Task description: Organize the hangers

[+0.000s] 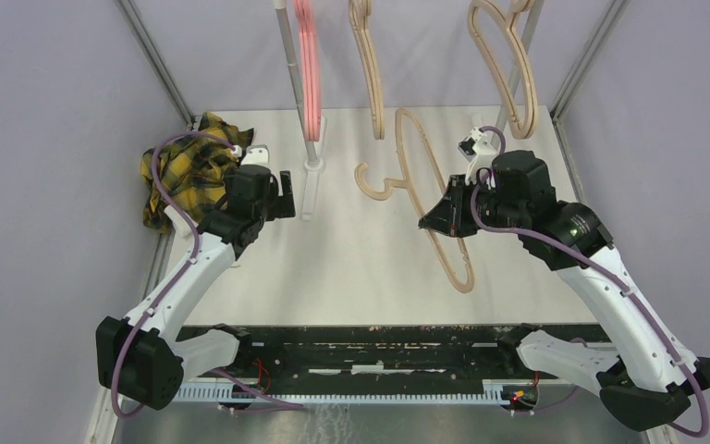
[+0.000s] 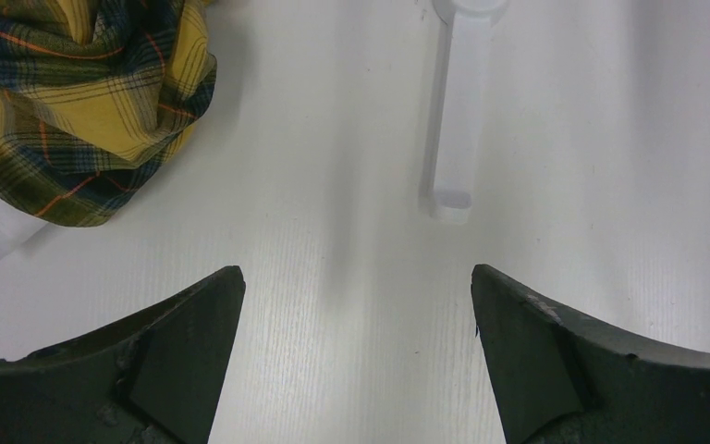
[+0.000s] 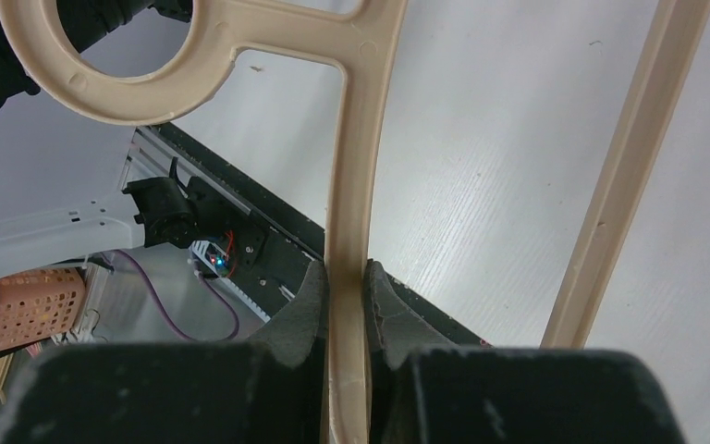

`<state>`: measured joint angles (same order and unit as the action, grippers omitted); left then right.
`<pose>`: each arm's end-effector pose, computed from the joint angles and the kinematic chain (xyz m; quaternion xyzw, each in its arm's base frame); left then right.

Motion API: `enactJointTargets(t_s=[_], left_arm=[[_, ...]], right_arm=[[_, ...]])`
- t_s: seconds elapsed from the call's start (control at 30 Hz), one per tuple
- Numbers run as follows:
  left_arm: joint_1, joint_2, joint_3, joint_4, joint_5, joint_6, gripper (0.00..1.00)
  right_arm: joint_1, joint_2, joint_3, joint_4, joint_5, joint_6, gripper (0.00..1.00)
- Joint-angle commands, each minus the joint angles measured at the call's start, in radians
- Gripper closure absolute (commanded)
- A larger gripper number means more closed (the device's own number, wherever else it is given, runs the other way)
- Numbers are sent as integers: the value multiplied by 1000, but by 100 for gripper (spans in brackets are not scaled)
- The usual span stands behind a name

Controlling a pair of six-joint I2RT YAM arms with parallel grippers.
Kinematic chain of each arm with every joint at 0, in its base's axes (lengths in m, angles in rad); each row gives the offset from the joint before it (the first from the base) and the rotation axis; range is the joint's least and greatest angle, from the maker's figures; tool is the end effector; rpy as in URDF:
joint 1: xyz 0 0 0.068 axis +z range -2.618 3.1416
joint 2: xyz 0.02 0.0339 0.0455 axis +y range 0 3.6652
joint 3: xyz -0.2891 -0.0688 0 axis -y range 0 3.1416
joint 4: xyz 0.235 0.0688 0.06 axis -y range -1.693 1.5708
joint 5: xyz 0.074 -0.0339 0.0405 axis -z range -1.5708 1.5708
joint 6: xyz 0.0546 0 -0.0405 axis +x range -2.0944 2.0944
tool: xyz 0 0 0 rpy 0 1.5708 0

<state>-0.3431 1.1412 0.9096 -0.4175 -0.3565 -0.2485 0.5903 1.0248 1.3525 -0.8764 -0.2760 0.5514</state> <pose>0.2341 -0.0634 0.3051 -0.0371 0.8842 0.0243 0.4649 0.1421 0.1131 0.4270 -0.0841 0.8625 0.3627 0.3428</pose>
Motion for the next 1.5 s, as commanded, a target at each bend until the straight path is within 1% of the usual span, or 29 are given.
enactJointTargets(t_s=[0.0,0.23,0.37,0.5,0.67,0.83,0.9,1.0,1.17,1.27,1.47], left_arm=[[4,-30,9,36,5,10,1],[4,-26,20,34,6,9,1],[5,-31,19,34,3,11,1],[4,-33,17,32,1,14,1],[5,-31,18,34,5,13,1],[4,-28,15,37,4,17,1],[5,-27,16,39,3,19,1],[5,-25,16,40,0,21,1],[6,-18,17,41,-1,27,1],[5,-21,16,40,-4,29,1],[6,-29,10,40,-8,32,1]], right_arm=[[-24,18,72,-17,-29,-15,98],[-78,51,183,-13,-71,-8,98],[-120,90,256,-5,-147,13,98],[-175,118,277,39,-209,51,98],[-266,161,255,263,-323,209,98],[-329,256,297,551,-389,409,98],[-336,306,335,642,-393,474,98],[-336,384,392,737,-374,537,98],[-339,481,471,838,-322,618,98],[-339,529,487,909,-288,676,98],[-339,598,529,940,-221,735,98]])
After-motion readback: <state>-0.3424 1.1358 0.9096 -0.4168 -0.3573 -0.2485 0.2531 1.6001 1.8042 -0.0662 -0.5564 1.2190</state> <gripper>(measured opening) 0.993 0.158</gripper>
